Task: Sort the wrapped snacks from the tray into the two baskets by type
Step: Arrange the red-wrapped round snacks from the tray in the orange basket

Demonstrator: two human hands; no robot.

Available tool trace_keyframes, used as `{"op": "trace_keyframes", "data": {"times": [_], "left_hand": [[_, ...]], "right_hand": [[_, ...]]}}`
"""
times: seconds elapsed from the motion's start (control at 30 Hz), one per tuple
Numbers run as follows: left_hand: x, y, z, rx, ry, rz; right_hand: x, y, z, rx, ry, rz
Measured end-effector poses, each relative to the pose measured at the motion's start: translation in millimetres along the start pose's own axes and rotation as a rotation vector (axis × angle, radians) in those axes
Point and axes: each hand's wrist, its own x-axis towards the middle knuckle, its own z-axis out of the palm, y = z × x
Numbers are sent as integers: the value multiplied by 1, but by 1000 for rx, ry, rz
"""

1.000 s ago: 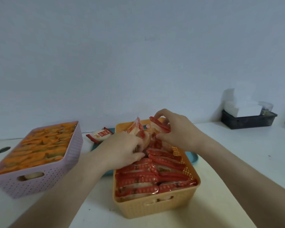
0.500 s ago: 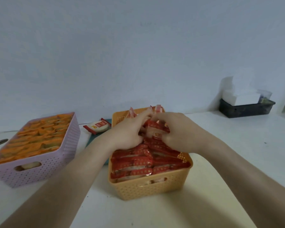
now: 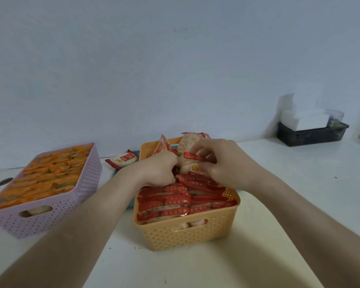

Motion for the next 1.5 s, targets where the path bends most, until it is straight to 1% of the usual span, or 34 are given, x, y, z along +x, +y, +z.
{"op": "trace_keyframes", "data": {"times": [0.07,0.2,0.37,0.6,0.67,0.77,0.8,0.87,0.93,1.0,1.03,1.07,1.13,1.2,1.23,1.3,1.37,1.43,1.5], "left_hand": [[2,-1,3,25,8,-19],[5,5,5,173,47,-25],[7,12,4,369,71,59],[3,7,-1,408,266,84],[-3,-2,-6,311,354,70],[-11,-18,-15,-83,477,7],[-14,-21,-16,-204,488,11],[-20,-24,-17,-346,470,41],[-24,-23,-15,-393,455,56],[-24,-22,-12,-391,456,63],[-23,-22,-11,-391,456,65],[-22,-22,-11,-398,453,69],[-21,-21,-9,-396,442,81],[-19,-19,-8,-395,433,104],[-17,-18,-7,-408,424,114],[-13,-16,-8,-461,376,97],[-9,-15,-13,-534,276,53],[-6,-12,-22,-560,149,32],[-2,-5,-32,-567,91,37]], "right_hand": [[-2,1,0,32,21,-12],[-1,0,4,-55,30,4],[-3,1,11,-149,62,6],[-6,1,15,-328,15,-31],[-6,0,17,-371,-7,-59],[-7,2,19,-345,7,-62],[-7,3,19,-296,43,-60],[-7,4,18,-121,185,-38],[-4,5,12,46,355,6],[1,7,4,130,438,66],[4,8,0,149,425,93],[6,10,-4,162,376,118],[9,11,-8,179,194,146],[12,10,-7,104,52,111],[14,10,-5,58,37,87],[15,10,0,-22,85,71],[14,11,3,-84,140,68],[8,11,8,-124,140,67],[3,12,12,-170,144,60]]}}
